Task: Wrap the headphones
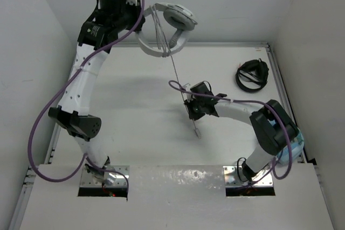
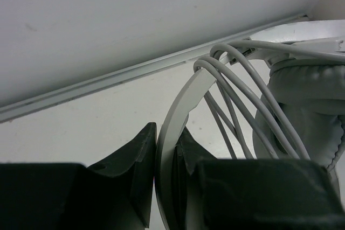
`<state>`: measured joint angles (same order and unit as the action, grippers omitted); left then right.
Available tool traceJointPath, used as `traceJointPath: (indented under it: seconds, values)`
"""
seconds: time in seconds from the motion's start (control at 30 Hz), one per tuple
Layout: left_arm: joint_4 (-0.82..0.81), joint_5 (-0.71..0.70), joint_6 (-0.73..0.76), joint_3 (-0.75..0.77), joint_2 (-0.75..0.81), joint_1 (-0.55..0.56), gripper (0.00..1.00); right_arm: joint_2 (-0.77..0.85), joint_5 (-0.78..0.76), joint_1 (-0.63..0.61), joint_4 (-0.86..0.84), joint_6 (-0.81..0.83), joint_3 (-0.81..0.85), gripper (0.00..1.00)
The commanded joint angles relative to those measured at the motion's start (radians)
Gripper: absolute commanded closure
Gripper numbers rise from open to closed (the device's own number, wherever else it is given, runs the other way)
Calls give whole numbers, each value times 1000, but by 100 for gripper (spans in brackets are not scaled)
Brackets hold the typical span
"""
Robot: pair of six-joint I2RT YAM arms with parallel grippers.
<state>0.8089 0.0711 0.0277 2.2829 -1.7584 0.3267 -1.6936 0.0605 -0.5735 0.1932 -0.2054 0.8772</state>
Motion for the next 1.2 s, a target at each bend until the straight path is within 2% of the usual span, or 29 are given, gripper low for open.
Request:
traceJointPath:
  seconds: [0.0,0.27,0.5,0.63,0.77,0.97,1.17]
  values:
    - [-206,-95,-77,24,-27,-66,100,107,73,-60,14,77,-61,100]
    - [-318,-151,-38,9,-93,-92,100,179,85,-166,46,115,-75,100]
    - [-438,-264,95,-131,-122,-91,100,284,105,-207,129,132,20,100]
    - [-487,-313,184,-161,-162,-87,100,379,21,-209,167,129,63,100]
    - [-543,-341,307,-235,-170,-80,100,439,-57,-207,244,139,178,100]
    - [-631,-337,504,-455,-104,-5,100,469,-203,-204,265,202,317,100]
    - [-660,-277,702,-673,8,80,100,453,-350,-152,259,354,453,100]
